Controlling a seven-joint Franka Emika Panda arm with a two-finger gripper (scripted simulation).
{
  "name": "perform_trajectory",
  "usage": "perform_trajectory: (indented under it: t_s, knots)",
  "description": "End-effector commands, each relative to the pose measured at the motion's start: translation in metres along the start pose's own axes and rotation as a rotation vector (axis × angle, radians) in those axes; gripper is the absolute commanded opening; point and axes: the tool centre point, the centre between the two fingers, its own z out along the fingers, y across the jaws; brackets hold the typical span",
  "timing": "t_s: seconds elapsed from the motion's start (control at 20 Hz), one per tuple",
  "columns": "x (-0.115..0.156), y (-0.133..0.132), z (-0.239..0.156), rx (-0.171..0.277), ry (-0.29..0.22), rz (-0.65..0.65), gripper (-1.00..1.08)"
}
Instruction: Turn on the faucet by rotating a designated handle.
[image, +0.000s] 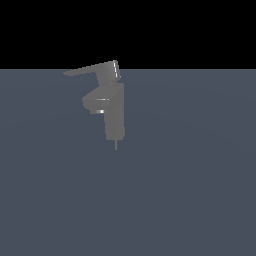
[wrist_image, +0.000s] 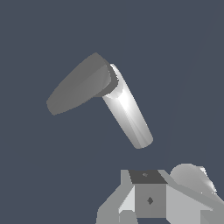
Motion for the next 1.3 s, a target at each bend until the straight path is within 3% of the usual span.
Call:
perform_trajectory:
  t_s: [0.0,0.65,1.25]
  knots:
    - [0.01,-0.011,0.007,-0.003,-0.012,0.067,-1.0]
    - [0.055,-0.066,0.056,-0.046,-0.038,0.413,-1.0]
    - [0.089,-0.115,0.111,-0.105,-0.002,0.723,-1.0]
